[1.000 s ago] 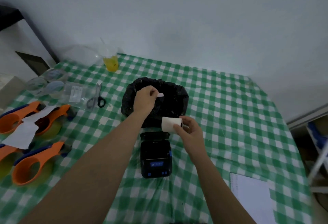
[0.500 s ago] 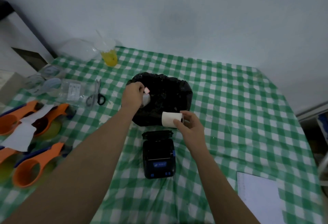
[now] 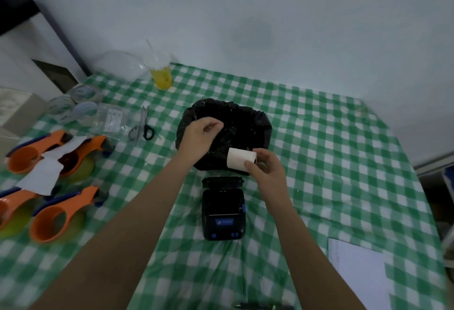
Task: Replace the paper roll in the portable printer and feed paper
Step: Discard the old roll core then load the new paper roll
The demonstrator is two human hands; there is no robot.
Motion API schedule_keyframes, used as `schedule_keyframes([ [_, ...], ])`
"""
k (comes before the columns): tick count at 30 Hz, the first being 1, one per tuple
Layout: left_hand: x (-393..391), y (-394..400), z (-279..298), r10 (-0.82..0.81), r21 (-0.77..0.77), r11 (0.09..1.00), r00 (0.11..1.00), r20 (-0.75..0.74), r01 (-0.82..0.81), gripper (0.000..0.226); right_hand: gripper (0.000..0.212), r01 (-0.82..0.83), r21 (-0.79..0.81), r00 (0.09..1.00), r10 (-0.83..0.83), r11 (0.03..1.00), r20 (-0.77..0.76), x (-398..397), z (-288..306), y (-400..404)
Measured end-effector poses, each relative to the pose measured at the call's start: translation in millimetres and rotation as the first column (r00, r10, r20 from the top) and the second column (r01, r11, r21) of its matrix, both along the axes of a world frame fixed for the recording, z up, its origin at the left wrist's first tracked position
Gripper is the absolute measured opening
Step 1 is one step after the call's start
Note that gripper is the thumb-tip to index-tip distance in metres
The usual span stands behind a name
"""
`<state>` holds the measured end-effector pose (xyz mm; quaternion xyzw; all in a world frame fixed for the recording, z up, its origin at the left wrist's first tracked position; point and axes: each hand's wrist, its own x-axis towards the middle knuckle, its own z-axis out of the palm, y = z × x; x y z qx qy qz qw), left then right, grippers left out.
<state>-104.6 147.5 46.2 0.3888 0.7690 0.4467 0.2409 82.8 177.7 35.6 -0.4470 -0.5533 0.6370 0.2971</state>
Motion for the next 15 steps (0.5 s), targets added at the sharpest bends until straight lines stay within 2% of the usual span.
schedule_keyframes([
  [2, 19.4, -17.5, 7.9, -0.086, -0.027, 0.996, 0.991, 0.102, 0.089, 0.023, 0.022, 0.014, -0.055, 0.999, -0.017, 0.998, -0.049, 2.0, 2.4, -3.7],
  [5, 46.4, -41.3, 10.6, -0.144, -0.034, 0.988, 0.975, 0.167, 0.152, 0.025, 0.018, 0.017, -0.159, 0.997, -0.030, 0.987, -0.077, 4.5, 4.5, -8.8],
  [8, 65.2, -61.6, 8.0, -0.136, -0.038, 0.989, 0.975, 0.174, 0.144, 0.029, 0.016, -0.038, -0.177, 0.996, 0.024, 0.983, -0.082, 12.2, 6.4, -14.8],
  [11, 74.0, -81.0, -0.7, -0.177, -0.041, 0.981, 0.966, 0.190, 0.188, 0.045, 0.016, -0.095, -0.185, 0.994, 0.084, 0.978, -0.069, 24.9, 1.8, -26.0],
  [13, 75.8, -91.6, -9.4, -0.224, -0.101, 0.965, 0.962, 0.155, 0.241, 0.056, 0.017, -0.134, -0.208, 0.991, 0.126, 0.969, -0.055, 33.5, -4.3, -35.5],
  [15, 76.2, -100.3, -18.8, -0.249, -0.158, 0.951, 0.962, 0.116, 0.265, 0.057, 0.019, -0.166, -0.212, 0.986, 0.163, 0.963, -0.032, 41.3, -10.7, -45.9],
])
